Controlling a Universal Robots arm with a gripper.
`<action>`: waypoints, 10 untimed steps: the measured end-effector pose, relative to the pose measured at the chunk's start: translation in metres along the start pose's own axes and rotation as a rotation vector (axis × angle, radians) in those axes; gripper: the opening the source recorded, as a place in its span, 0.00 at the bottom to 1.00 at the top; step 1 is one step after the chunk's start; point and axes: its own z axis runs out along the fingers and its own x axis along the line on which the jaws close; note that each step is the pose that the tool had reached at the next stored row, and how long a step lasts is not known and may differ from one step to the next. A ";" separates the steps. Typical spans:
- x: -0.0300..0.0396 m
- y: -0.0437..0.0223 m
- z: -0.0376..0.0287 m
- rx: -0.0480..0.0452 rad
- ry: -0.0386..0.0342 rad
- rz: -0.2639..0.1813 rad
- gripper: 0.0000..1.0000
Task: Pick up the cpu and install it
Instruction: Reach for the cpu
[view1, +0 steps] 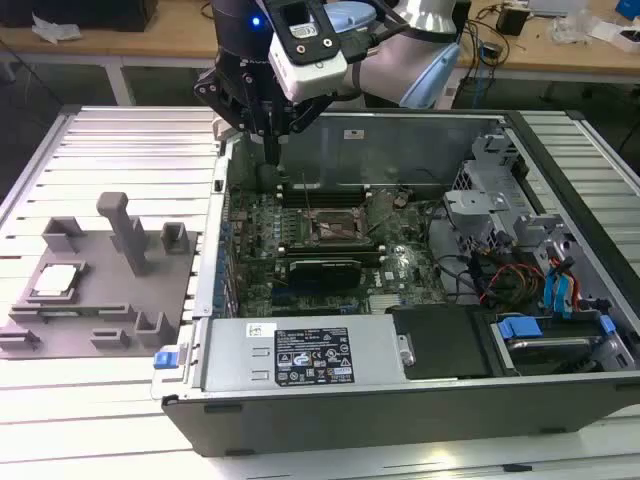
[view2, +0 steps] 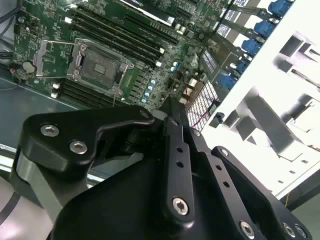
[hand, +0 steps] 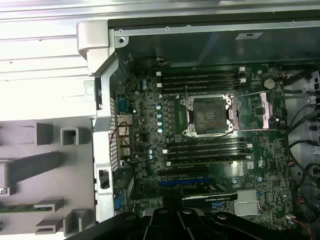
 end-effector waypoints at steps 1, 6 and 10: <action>0.0000 0.0000 0.0000 0.0000 0.0000 0.000 0.11; 0.0000 0.0000 0.0000 0.0000 0.0000 0.000 0.11; 0.0014 -0.0001 -0.0001 0.0000 0.0000 -0.001 0.11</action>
